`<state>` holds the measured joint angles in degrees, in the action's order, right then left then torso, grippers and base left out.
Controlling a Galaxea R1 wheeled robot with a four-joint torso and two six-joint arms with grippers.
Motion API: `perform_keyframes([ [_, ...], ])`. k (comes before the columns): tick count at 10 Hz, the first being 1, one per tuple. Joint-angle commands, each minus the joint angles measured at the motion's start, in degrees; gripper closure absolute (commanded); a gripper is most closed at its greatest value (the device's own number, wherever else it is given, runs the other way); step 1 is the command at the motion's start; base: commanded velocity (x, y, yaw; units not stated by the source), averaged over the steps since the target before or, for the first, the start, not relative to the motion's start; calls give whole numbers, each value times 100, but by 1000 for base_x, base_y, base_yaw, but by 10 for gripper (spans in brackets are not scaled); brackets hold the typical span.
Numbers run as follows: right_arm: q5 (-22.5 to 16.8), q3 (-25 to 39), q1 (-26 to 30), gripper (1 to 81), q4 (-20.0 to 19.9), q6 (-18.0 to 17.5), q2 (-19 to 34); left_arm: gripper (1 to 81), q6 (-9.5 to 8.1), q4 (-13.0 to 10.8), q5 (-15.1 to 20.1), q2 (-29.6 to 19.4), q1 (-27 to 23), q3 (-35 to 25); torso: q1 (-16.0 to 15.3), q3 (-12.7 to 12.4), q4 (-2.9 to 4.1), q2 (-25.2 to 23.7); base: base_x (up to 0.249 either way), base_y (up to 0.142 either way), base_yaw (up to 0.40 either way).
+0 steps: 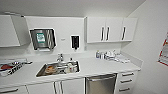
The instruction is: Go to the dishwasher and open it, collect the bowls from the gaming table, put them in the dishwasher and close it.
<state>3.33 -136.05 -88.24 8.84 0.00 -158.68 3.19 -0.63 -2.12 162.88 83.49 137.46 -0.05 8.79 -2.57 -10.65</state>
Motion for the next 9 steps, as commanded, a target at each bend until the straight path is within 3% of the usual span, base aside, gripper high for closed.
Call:
perform_keyframes([
  [1, -254, 9, 310, 10, 39, 26, 62, 10, 32, -16, 265, -44, -355, -53, 0, -2, 0, 0, 117, 0, 0],
  [9, -254, -26, 284, 10, 39, 26, 54, 10, 41, -42, 265, -1, -355, -53, 2, -2, 0, 0, 127, 0, 0],
])
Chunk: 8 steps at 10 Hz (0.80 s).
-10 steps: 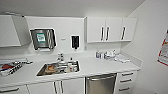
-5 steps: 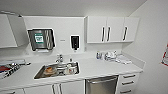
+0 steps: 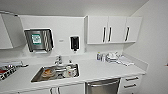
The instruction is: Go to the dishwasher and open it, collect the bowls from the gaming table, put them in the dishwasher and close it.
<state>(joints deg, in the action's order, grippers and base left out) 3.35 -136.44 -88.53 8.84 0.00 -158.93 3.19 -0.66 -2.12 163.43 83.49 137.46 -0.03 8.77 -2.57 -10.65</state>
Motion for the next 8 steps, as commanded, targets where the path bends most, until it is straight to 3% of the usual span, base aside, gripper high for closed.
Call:
perform_keyframes([
  [1, -256, 4, 313, 10, 39, 26, 78, 10, 41, -40, 265, -64, -355, -53, 0, 0, 0, 0, 132, 0, 0],
  [8, -265, 4, 331, 10, 39, 26, 52, 10, 41, -48, 265, -73, -355, -53, -2, 0, 0, 0, 123, 0, 0],
])
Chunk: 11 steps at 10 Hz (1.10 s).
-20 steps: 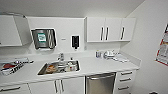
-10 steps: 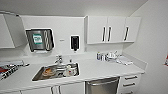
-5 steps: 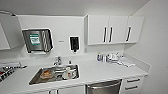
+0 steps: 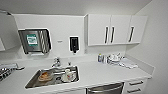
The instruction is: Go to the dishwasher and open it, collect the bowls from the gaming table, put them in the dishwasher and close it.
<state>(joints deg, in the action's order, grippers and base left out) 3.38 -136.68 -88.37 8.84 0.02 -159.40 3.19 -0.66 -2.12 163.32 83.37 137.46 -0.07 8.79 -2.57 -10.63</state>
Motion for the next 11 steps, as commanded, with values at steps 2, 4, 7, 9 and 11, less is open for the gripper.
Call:
perform_keyframes([
  [2, -276, 29, 324, 10, 39, 24, 99, 10, 41, -40, 265, -62, -343, -53, -2, 0, 0, 0, 39, 0, 0],
  [4, -285, 29, 324, 10, 39, 24, 99, 10, 32, -4, 265, -71, -343, -53, -4, 0, 0, 0, 0, 0, 0],
  [7, -276, 11, 306, 10, 39, 24, 90, 10, 23, 4, 274, -53, -343, 9, 0, 0, 0, -2, 0, 0, 0],
  [9, -276, 2, 306, 10, 39, 24, 90, 10, 32, -22, 265, -36, -343, 53, 0, 0, 0, -2, 0, 0, 0],
  [11, -276, 2, 315, 10, 39, 24, 82, 10, 50, -48, 265, -18, -343, 53, 0, 0, 0, -2, 0, 0, 0],
])
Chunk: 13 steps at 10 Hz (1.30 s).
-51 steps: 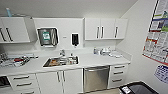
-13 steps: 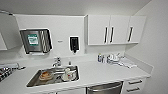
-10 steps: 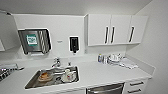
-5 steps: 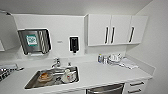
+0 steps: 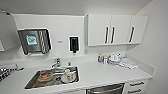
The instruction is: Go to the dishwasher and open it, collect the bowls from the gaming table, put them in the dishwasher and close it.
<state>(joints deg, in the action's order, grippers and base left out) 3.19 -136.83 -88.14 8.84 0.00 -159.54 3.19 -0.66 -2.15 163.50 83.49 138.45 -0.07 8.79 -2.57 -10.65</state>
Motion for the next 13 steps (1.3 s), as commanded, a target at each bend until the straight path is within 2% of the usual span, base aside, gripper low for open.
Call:
perform_keyframes([
  [1, -267, 17, 292, 10, 39, 26, 86, 10, 50, -57, 267, -36, -355, -46, 0, 0, 0, 0, 0, 0, 0],
  [13, -267, -10, 283, 10, 47, 26, 69, 10, 41, -14, 276, -9, -355, 33, 0, 0, 0, 0, 0, 0, 194],
])
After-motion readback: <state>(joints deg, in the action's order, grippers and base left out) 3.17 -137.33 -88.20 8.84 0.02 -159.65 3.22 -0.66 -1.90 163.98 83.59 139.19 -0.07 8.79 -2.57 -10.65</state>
